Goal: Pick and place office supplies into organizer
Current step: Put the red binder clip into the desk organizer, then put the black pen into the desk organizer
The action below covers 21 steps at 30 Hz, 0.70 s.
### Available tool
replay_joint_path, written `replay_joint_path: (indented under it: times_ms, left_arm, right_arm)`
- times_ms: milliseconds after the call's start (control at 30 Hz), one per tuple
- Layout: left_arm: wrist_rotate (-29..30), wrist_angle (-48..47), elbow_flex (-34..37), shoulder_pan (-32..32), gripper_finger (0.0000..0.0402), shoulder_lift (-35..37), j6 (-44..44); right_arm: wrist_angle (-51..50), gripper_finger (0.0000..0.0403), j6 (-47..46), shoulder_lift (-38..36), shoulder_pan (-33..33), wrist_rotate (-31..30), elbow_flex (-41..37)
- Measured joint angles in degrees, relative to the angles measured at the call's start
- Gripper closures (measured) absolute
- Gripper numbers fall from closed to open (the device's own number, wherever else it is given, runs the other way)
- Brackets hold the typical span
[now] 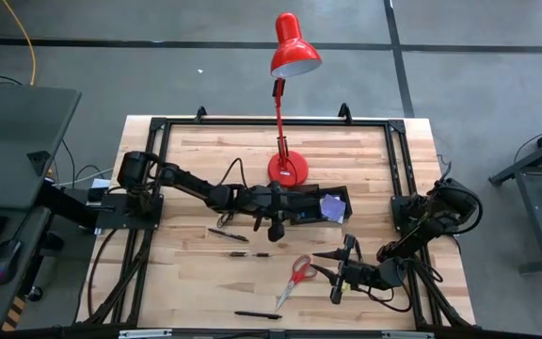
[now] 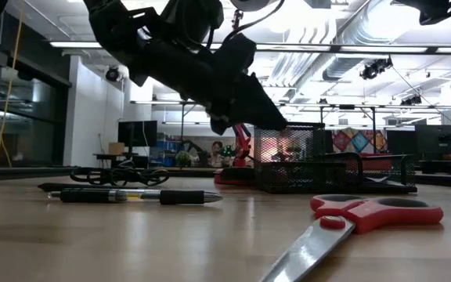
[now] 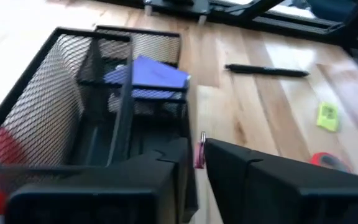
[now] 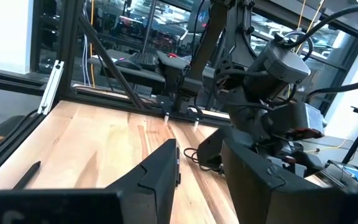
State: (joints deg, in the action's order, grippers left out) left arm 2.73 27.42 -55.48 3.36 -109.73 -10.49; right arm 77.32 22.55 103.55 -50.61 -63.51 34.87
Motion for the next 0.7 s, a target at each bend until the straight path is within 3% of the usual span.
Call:
replay_joint_path:
  times_ms: [200, 367, 533, 700]
  left_arm:
    - [1.2, 0.8, 0.0, 0.0, 0.0287, -0.5, -0.3]
    - [-0.3, 0.5, 0.0, 0.0, 0.0263, -0.5, -0.3]
    - [-4.9, -2.1, 0.0, -0.4, 0.0269, -0.5, 0.0]
    - [-5.1, -1.2, 0.0, -2.9, 0.0297, -0.5, 0.8]
  right_arm:
    - [-0.2, 0.0279, -0.6, 0.0, 0.4, 0.1, 0.0]
    - [-2.3, 0.0279, -3.0, 0.0, 1.4, 1.1, 0.0]
    - [-4.5, 0.0279, -4.7, 0.0, 1.5, 1.0, 0.0]
    - [-5.4, 0.0279, -6.2, 0.0, 1.3, 1.0, 0.0]
